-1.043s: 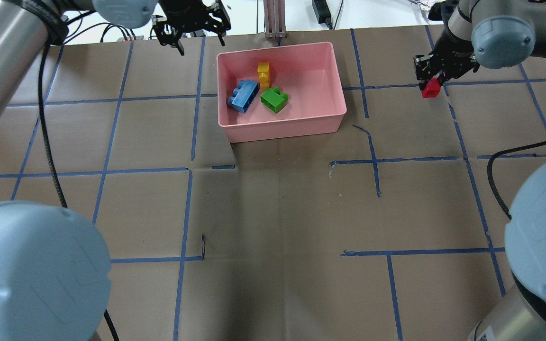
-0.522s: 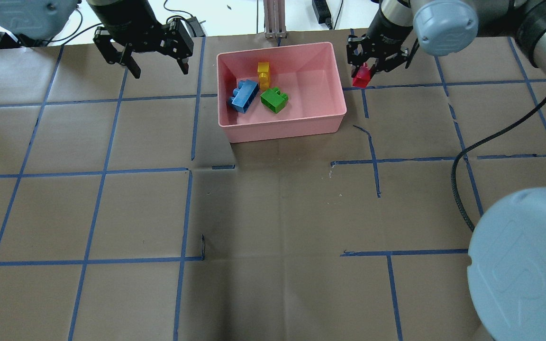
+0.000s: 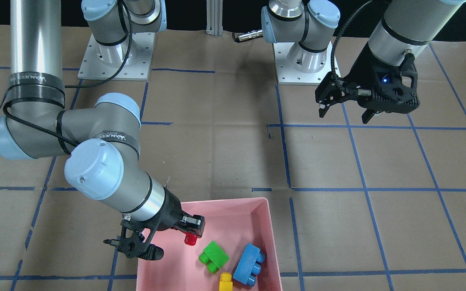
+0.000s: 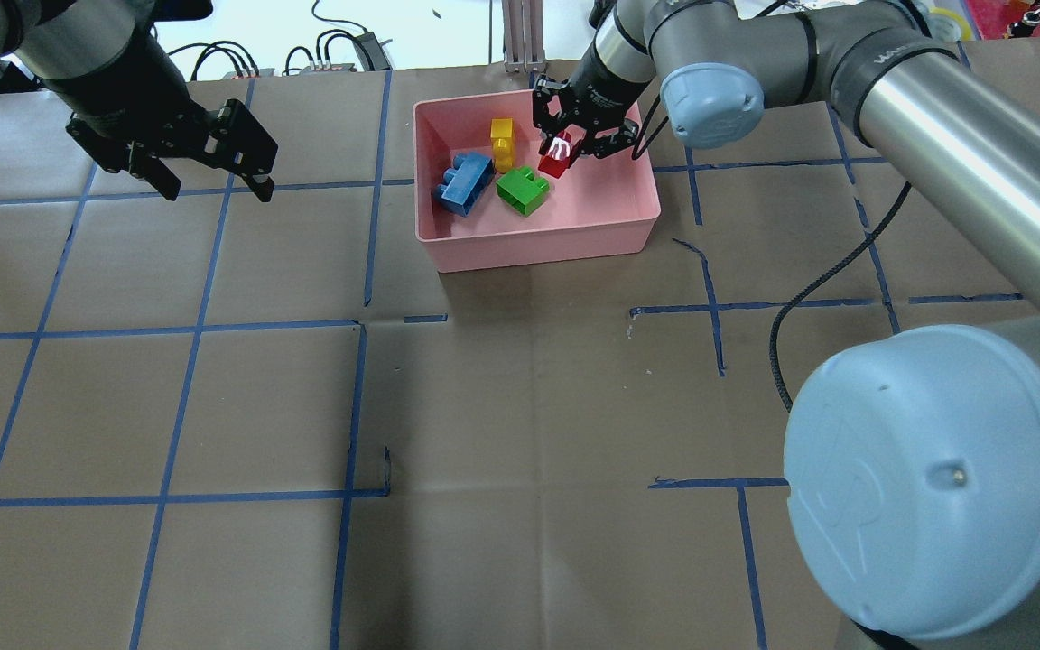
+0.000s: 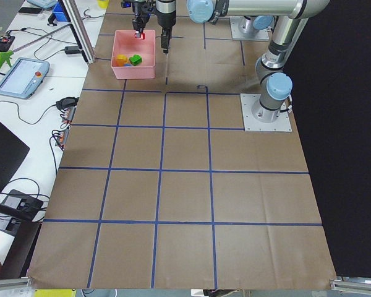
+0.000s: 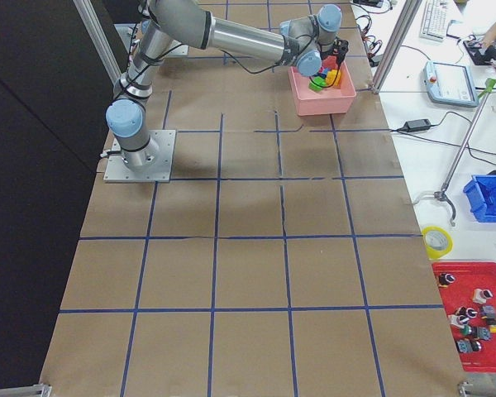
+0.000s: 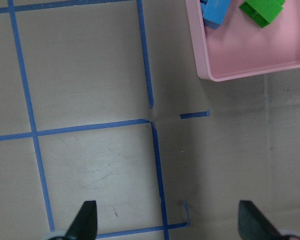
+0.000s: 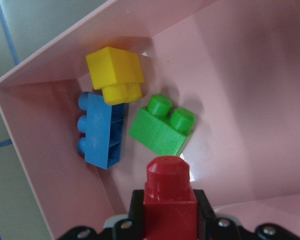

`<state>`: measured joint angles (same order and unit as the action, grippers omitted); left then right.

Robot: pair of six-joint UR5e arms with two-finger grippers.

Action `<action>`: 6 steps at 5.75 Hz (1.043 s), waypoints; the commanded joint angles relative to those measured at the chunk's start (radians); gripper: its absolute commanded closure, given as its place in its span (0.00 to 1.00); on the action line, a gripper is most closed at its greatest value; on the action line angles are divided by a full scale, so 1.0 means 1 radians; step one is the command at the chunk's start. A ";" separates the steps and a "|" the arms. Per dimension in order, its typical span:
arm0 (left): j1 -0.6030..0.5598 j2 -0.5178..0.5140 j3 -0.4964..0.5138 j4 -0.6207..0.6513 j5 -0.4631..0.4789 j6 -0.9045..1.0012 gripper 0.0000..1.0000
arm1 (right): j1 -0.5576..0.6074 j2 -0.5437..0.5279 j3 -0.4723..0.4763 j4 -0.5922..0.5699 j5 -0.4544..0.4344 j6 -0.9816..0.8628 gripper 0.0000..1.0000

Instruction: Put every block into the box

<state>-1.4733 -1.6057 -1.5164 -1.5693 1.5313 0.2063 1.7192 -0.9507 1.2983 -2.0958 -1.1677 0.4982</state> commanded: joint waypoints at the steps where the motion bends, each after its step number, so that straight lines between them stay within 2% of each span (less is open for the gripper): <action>1: -0.004 -0.002 0.007 0.002 0.021 -0.039 0.00 | 0.011 0.016 -0.025 -0.045 0.006 0.022 0.01; 5: -0.059 -0.010 0.018 0.015 0.056 -0.110 0.00 | -0.001 0.006 -0.037 -0.032 -0.013 -0.013 0.00; 6: -0.061 -0.008 0.013 0.015 0.047 -0.114 0.00 | -0.015 -0.014 -0.024 -0.020 -0.056 -0.085 0.00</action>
<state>-1.5316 -1.6139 -1.5001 -1.5550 1.5839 0.0960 1.7157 -0.9492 1.2649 -2.1259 -1.1931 0.4662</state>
